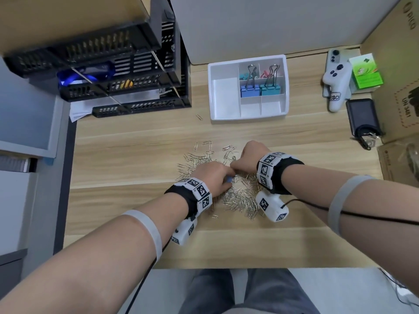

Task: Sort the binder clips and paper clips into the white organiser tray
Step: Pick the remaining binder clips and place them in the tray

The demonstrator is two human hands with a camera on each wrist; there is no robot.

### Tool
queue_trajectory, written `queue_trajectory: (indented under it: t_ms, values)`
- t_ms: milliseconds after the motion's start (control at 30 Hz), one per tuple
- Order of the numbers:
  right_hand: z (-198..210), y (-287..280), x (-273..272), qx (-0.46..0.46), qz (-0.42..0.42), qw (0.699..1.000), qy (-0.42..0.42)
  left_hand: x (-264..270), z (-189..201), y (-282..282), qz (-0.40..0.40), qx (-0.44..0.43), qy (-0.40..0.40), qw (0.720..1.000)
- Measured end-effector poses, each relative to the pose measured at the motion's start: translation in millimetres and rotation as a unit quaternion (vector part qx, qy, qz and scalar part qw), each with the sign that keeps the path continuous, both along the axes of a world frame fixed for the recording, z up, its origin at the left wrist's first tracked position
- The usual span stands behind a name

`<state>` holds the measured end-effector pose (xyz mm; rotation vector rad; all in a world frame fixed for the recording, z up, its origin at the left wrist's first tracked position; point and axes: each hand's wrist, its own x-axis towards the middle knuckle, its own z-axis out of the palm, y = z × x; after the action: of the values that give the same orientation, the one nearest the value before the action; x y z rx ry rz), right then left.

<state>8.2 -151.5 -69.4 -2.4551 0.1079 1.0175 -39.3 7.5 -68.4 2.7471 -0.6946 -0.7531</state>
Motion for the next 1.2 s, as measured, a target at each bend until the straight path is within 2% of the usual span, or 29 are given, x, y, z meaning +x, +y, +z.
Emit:
queue_trajectory:
  t_ms: [100,167,267,333,400,467,533,600,633,700,767,833,967,1067,1200]
  values:
    - [7,-10,5,0.019,-0.042,0.996,0.071,4,-3,-7,-0.011,-0.004,-0.003,1.0]
    - [12,-20,8,0.046,-0.053,0.985,0.159,6,-5,-11,-0.014,-0.006,-0.006,1.0]
    - [18,-33,11,0.118,-0.092,0.931,0.334,7,-3,-12,0.006,-0.009,0.017,1.0]
    - [16,-41,12,0.166,-0.119,0.891,0.406,6,0,-13,0.049,-0.032,0.065,0.996]
    - [14,-46,13,0.21,-0.133,0.861,0.444,6,5,-15,0.15,-0.083,0.13,0.977]
    - [17,-49,14,0.242,-0.141,0.843,0.46,11,10,-16,0.252,-0.122,0.189,0.941]
    - [23,-48,14,0.276,-0.149,0.83,0.461,20,16,-13,0.34,-0.165,0.264,0.887]
    - [31,-43,15,0.311,-0.16,0.829,0.437,25,25,-11,0.463,-0.242,0.34,0.782]
    - [35,-39,17,0.321,-0.164,0.839,0.408,28,28,-9,0.504,-0.278,0.365,0.732]
    - [45,-32,20,0.3,-0.141,0.883,0.332,31,35,-8,0.528,-0.321,0.386,0.685]
    - [59,-26,22,0.24,-0.07,0.942,0.224,38,41,-9,0.536,-0.345,0.396,0.661]
    - [70,-22,24,0.218,-0.044,0.966,0.133,46,46,-13,0.539,-0.351,0.407,0.648]
    - [78,-22,29,0.182,-0.012,0.983,0.026,58,55,-19,0.536,-0.351,0.412,0.648]
    - [80,-26,36,0.16,0.009,0.987,-0.016,67,61,-26,0.532,-0.334,0.395,0.671]
    - [80,-32,48,0.167,0.009,0.985,-0.044,81,60,-34,0.526,-0.318,0.393,0.684]
